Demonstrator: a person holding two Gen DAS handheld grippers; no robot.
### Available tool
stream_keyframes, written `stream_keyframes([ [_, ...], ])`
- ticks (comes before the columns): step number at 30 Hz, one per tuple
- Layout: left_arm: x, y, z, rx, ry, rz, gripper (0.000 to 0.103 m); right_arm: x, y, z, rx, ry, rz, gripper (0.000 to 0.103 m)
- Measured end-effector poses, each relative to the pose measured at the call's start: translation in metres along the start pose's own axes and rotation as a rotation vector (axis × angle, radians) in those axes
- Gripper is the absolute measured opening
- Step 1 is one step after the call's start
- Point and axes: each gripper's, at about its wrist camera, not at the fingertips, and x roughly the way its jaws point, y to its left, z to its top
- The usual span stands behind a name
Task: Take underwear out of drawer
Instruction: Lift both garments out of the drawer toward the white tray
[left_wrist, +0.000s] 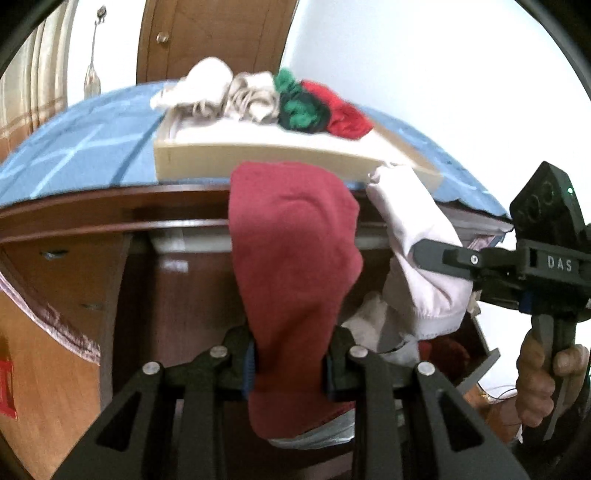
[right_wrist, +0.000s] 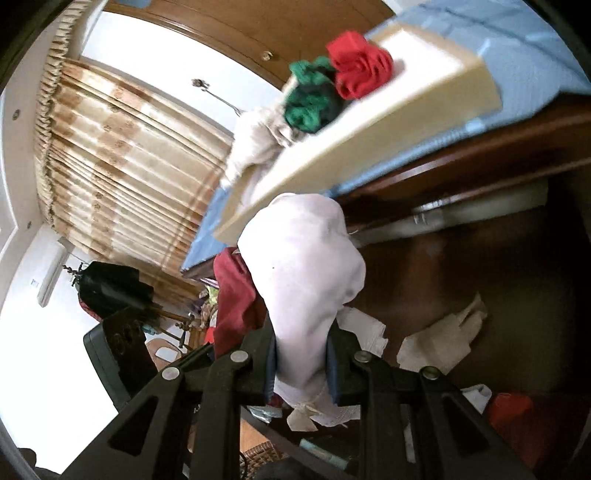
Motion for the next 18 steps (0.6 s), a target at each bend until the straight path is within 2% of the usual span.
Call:
stream_keyframes([
  [4,-0.005,-0.005,0.002,0.015,-0.05,-0.022,0.026,-0.016,0.007,0.003,-0.007,-0.059,0.002,0.024],
  [8,-0.015,-0.013,0.009,0.02,-0.084,-0.027,0.026,-0.027,0.009,0.007,-0.002,-0.078,0.003,0.024],
  [12,-0.021,-0.016,0.019,0.021,-0.125,-0.018,0.026,-0.03,0.012,0.009,-0.007,-0.086,0.006,0.024],
  [18,-0.028,-0.012,0.042,0.024,-0.168,0.019,0.026,-0.03,0.035,0.029,-0.051,-0.131,0.024,0.024],
])
